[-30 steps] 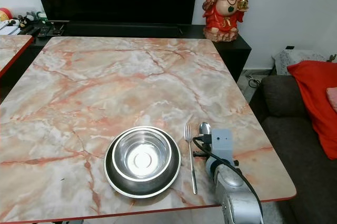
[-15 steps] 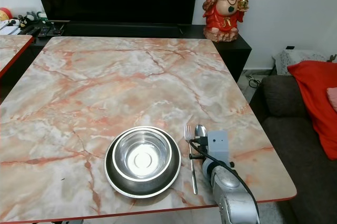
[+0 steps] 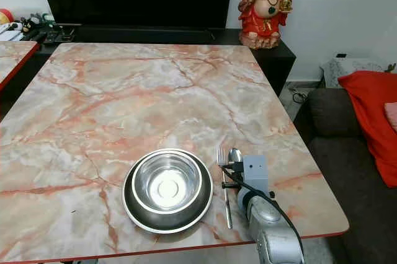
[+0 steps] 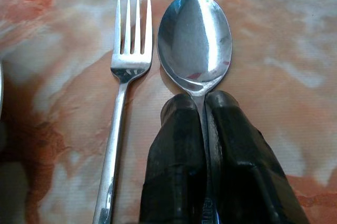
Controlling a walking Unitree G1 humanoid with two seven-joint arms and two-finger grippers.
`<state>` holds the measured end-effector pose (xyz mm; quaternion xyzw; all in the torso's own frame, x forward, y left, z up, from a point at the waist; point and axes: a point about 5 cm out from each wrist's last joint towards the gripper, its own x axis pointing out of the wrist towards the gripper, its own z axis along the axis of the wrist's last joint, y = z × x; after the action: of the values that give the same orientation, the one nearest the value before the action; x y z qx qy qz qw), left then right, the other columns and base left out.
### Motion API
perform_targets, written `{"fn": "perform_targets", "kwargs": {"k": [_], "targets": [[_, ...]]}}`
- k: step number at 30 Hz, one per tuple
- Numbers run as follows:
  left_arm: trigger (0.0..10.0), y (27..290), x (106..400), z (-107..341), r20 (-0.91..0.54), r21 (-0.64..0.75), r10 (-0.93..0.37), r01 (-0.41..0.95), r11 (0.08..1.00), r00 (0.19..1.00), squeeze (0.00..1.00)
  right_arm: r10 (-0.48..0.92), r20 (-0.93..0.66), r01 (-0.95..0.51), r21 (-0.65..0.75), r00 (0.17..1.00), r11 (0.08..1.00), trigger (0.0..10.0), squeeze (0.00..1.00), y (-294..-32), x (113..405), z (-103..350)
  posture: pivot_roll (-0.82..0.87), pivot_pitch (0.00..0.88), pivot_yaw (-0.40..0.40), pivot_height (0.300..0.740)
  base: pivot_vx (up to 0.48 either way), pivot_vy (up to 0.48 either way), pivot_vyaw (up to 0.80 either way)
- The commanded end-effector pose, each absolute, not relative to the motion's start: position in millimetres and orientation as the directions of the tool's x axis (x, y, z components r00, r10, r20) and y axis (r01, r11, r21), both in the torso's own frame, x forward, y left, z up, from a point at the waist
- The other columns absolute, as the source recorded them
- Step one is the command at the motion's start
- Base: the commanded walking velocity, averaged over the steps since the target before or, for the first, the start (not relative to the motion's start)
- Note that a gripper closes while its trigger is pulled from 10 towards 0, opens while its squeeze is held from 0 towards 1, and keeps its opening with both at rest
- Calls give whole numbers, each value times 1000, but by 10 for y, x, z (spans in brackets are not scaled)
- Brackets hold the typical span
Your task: Setting the table
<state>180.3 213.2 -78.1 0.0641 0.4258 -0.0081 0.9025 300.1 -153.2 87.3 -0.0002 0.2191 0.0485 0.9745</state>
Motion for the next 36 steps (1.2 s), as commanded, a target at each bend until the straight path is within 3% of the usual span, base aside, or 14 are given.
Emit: {"fn": "perform_targets", "kwargs": {"k": [1,19,20,22,23,24,27,36], "targets": [[10000,2138,1727,-821,-790,107,46,63,992,611,0,92,-457,-95,17,884,995,10000,0,-1534,2986,811,-30,115,-62,740,0,0,0],[10000,2133,1727,-822,-790,107,46,63,992,612,0,99,-462,-110,5,881,994,10000,27,-1524,2969,803,-34,119,-64,740,0,0,0],[10000,2129,1730,-821,-789,107,46,64,992,612,0,101,-460,-110,7,882,994,10000,624,-1519,2968,810,-34,119,-65,740,0,0,0],[10000,2126,1735,-820,-788,106,45,63,992,614,0,102,-459,-110,9,883,994,10000,604,-1512,2967,819,-33,119,-64,740,0,0,0],[10000,2125,1737,-819,-788,106,46,62,992,614,0,102,-458,-110,9,883,994,10000,545,-1510,2967,821,-33,119,-64,740,0,0,0],[10000,2124,1739,-819,-787,107,46,63,992,615,0,103,-458,-111,9,883,994,10000,173,-1508,2967,822,-33,120,-65,740,0,0,0],[10000,2122,1741,-817,-787,107,45,64,992,615,0,106,-455,-113,12,884,994,10000,129,-1501,2973,832,-33,120,-65,740,0,0,0],[10000,2120,1746,-816,-786,106,45,62,992,616,0,108,-457,-117,9,883,993,10000,133,-1495,2975,840,-33,119,-65,740,0,0,0]]}}
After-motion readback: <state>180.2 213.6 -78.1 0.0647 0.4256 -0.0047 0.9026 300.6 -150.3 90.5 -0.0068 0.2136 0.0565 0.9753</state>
